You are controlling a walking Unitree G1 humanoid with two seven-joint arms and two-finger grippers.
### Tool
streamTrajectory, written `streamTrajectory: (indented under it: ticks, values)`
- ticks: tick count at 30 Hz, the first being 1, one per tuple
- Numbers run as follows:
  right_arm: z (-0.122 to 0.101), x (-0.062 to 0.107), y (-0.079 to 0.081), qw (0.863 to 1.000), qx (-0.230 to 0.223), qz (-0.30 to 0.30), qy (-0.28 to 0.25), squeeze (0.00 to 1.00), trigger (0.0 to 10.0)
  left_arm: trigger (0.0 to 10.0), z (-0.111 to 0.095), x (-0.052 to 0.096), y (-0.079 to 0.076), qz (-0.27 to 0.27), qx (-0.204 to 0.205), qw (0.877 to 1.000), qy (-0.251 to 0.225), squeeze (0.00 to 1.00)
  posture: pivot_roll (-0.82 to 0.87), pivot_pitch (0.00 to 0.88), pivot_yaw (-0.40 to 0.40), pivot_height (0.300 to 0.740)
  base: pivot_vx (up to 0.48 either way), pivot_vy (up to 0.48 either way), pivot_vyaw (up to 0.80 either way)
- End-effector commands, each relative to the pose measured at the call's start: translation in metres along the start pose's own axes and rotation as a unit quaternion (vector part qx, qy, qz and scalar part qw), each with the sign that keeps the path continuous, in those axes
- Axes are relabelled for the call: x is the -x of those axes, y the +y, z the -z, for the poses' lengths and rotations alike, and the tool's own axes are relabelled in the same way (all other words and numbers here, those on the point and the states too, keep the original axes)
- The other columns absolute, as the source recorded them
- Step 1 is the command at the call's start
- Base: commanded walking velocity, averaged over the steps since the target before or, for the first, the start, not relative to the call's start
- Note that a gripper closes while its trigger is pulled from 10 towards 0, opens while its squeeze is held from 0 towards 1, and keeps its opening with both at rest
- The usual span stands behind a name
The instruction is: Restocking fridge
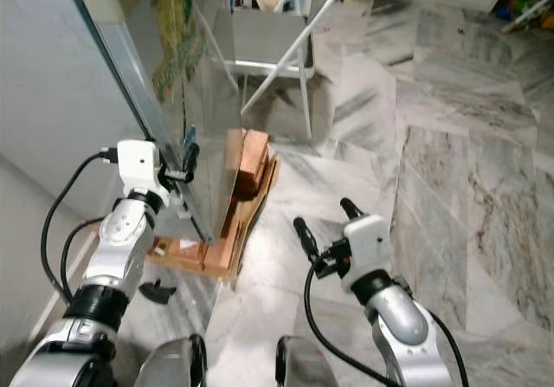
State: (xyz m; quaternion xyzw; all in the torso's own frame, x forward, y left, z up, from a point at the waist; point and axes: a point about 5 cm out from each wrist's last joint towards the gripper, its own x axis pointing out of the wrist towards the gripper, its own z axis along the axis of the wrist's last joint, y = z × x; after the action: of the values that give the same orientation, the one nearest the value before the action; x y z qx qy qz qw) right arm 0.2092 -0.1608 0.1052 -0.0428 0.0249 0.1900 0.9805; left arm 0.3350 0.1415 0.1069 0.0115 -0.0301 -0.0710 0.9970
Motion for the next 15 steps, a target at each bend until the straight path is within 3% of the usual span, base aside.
streamTrajectory:
  ticks: [1, 8, 9, 10, 11, 15]
  values:
    - [0.001, 0.003, 0.003, 1.0, 0.001, -0.007, 0.003, 0.0, 10.0, 10.0, 0.001, -0.001, 0.001, -0.004, -0.005, 1.0, 0.002, 0.0, -0.07, 0.167, -0.022, 0.74, 0.0, 0.0, 0.0]
    - [0.002, 0.003, 0.004, 1.0, -0.002, -0.01, 0.005, 0.0, 10.0, 10.0, -0.001, -0.005, -0.001, 0.001, -0.006, 1.0, -0.001, 0.0, -0.08, 0.166, -0.021, 0.74, 0.0, 0.0, 0.0]
    - [0.004, 0.003, 0.005, 1.0, -0.004, -0.015, 0.012, 0.0, 10.0, 10.0, -0.004, -0.009, -0.011, 0.032, 0.001, 0.999, -0.003, 0.0, -0.07, 0.163, -0.023, 0.74, 0.0, 0.0, 0.0]
    - [0.004, 0.003, 0.005, 1.0, -0.004, -0.015, 0.012, 0.0, 10.0, 10.0, -0.004, -0.009, -0.011, 0.032, 0.001, 0.999, -0.003, 0.0, -0.07, 0.163, -0.023, 0.74, 0.0, 0.0, 0.0]
    - [0.01, 0.003, 0.005, 0.999, 0.007, -0.013, 0.034, 0.0, 10.0, 10.0, -0.006, -0.012, -0.039, 0.122, 0.01, 0.992, 0.002, 0.0, -0.06, 0.16, -0.025, 0.74, 0.0, 0.0, 0.0]
    - [0.023, 0.001, 0.006, 0.997, 0.016, -0.014, 0.074, 0.0, 10.0, 10.0, -0.012, -0.015, -0.079, 0.232, 0.0, 0.973, 0.001, 0.0, -0.06, 0.15, -0.019, 0.74, 0.0, 0.0, 0.0]
